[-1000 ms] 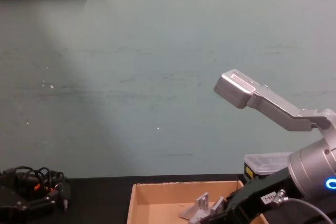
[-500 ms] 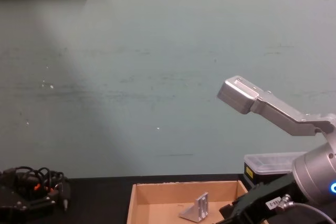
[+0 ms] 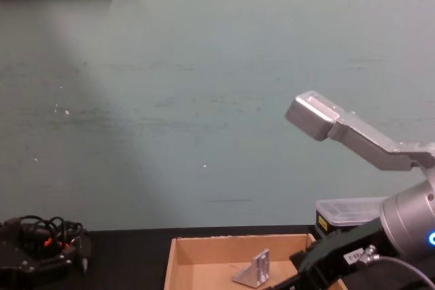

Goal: Use one hand to pick up the angle iron from the table and place it into the box.

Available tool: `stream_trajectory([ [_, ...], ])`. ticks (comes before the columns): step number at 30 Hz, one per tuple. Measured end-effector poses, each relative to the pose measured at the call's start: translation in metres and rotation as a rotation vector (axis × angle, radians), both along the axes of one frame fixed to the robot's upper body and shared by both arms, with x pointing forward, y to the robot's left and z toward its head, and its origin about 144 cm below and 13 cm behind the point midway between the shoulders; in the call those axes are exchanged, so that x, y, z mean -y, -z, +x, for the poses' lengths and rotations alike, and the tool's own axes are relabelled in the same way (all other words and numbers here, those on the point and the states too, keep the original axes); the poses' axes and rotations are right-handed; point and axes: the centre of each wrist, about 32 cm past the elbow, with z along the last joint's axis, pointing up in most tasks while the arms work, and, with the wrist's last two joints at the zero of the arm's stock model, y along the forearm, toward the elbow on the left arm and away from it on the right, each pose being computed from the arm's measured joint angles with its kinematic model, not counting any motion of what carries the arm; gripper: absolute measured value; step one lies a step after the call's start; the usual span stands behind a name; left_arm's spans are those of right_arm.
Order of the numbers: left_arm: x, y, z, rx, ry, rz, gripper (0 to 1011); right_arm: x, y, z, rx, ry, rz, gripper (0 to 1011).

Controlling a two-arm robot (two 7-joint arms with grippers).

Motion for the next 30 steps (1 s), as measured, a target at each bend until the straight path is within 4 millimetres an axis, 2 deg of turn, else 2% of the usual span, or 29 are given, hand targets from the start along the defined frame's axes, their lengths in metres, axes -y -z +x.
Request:
stream_trajectory([
  [6, 0.000, 0.000, 0.000, 0.000, 0.000, 0.000, 1000, 0.003, -0.007, -0.004, 0.038, 0.008, 0.024, 1000],
  [13, 0.000, 0.000, 0.000, 0.000, 0.000, 0.000, 1000, 0.010, -0.026, -0.017, 0.097, 0.003, 0.077, 1000],
  [19, 0.000, 0.000, 0.000, 0.000, 0.000, 0.000, 1000, 0.024, -0.052, -0.038, 0.103, -0.035, 0.115, 1000],
  [30, 0.000, 0.000, 0.000, 0.000, 0.000, 0.000, 1000, 0.042, -0.077, -0.071, 0.017, -0.114, 0.114, 1000],
])
